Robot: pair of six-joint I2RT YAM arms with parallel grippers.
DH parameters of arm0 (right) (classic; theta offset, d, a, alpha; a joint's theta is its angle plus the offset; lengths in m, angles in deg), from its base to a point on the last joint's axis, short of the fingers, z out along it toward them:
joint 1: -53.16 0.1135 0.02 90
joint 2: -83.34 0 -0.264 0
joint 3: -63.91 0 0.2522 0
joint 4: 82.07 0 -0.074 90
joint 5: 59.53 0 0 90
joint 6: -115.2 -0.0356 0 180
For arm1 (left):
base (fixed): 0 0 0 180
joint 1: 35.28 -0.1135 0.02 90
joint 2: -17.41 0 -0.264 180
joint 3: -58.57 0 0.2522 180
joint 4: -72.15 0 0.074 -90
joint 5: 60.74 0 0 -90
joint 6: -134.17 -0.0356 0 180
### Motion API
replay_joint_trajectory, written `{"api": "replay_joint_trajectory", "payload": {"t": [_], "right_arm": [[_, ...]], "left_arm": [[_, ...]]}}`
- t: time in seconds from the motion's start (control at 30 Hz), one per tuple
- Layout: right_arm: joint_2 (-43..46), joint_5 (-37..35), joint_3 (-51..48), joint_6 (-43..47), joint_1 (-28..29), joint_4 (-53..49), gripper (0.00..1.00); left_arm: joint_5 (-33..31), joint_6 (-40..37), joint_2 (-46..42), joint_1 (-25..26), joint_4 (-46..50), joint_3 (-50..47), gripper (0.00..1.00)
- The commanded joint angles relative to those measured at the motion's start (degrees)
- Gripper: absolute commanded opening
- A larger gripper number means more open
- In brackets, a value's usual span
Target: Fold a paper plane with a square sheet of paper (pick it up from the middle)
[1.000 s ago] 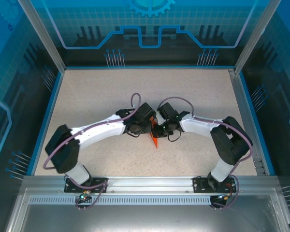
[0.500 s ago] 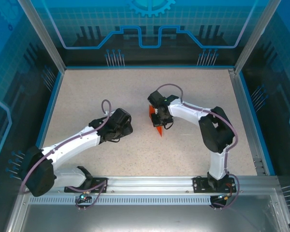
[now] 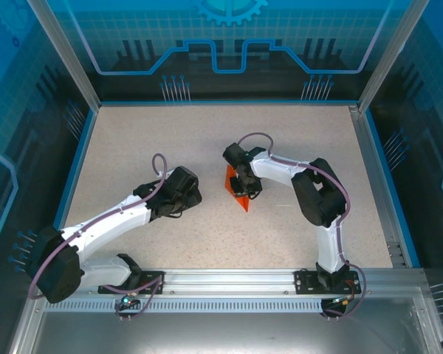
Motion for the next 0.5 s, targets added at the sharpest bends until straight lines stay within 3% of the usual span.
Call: {"api": "replay_joint_trajectory", "payload": {"t": [0.0, 0.47], "right_arm": [[-3.99, 0.89, -1.34, -1.42, 0.85, 0.85, 0.21], [-2.99, 2.71, 5.21, -3.6, -0.58, 0.12, 0.13]], "left_arm": [[0.28, 0.07, 0.73, -0.53, -0.33, 0.47, 0.53], [1.14, -0.17, 2.01, -0.54, -0.51, 1.51, 0.53]]}}
